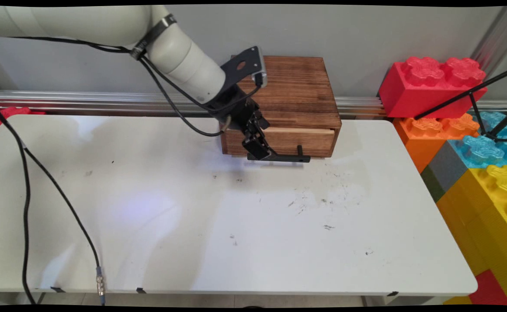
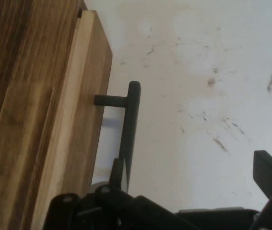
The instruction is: Open the drawer
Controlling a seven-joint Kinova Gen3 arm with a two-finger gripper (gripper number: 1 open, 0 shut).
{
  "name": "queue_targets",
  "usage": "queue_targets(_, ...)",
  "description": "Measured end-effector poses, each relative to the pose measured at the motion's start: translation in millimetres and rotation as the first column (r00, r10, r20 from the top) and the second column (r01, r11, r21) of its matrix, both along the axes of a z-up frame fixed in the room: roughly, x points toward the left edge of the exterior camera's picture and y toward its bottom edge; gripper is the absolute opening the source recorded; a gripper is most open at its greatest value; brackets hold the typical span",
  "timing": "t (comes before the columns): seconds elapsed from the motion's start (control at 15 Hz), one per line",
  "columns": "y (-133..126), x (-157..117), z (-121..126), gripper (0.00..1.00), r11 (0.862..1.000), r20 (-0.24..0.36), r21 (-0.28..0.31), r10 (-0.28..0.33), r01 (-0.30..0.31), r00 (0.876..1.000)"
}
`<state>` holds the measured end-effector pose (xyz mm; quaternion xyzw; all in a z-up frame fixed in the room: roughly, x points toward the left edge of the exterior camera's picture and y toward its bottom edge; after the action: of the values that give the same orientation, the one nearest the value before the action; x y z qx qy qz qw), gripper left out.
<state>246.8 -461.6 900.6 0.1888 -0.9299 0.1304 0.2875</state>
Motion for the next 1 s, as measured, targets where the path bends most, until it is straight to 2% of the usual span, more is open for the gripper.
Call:
queue_targets(0.47,-18,-17,-31,1.0,0.999,0.024,0.002,0.034,-0.034,0.999)
queue_targets(1.0,-29,-34,-64,1.0,0.999,0.007,0.009,0.049,-0.049,0.999)
